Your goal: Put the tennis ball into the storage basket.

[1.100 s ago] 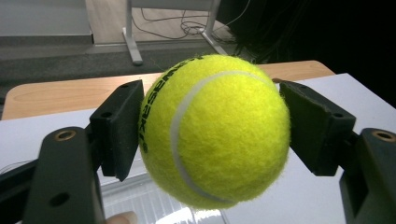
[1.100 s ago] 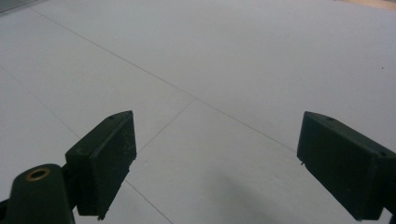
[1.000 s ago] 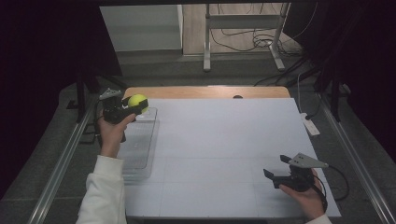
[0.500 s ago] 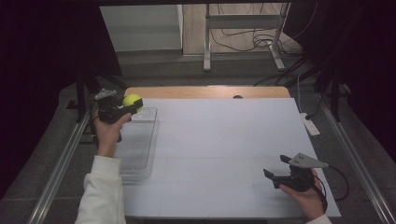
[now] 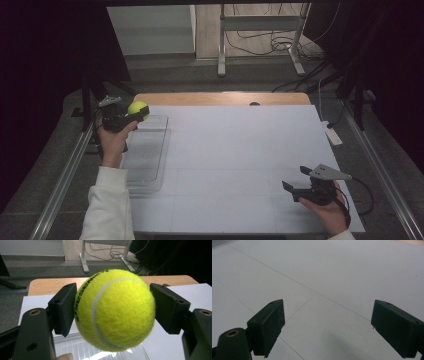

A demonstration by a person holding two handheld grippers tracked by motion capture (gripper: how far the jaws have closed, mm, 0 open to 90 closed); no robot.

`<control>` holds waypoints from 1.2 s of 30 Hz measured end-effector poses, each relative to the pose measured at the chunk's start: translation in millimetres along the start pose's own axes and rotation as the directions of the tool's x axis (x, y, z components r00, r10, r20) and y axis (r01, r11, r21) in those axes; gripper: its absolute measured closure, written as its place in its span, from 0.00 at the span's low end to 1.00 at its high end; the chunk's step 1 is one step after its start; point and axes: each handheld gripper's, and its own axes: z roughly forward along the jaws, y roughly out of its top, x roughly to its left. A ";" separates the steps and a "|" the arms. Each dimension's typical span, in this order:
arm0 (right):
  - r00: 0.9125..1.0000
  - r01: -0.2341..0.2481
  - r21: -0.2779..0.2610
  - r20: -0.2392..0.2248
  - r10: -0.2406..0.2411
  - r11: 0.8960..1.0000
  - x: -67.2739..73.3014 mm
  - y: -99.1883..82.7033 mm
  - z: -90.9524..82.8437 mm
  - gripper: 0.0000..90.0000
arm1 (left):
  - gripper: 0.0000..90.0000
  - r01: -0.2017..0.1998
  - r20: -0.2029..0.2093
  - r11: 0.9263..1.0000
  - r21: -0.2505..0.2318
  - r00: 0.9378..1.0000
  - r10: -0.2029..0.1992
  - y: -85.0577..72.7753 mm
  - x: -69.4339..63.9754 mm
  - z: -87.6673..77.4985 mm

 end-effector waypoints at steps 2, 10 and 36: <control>1.000 0.000 0.001 0.000 0.000 1.000 0.0 0.0 0.0 0.14 | 0.30 0.001 -0.006 1.000 0.001 1.000 -0.001 -0.4 1.2 0.5; 1.000 0.001 0.001 0.000 -0.001 1.000 0.0 -0.1 0.0 0.14 | 0.30 0.013 -0.027 1.000 0.011 1.000 -0.013 -3.1 8.6 2.5; 1.000 0.000 0.001 0.001 0.000 1.000 0.0 -0.1 0.0 0.14 | 0.30 0.023 -0.081 0.995 0.100 0.997 -0.015 -15.4 25.8 18.9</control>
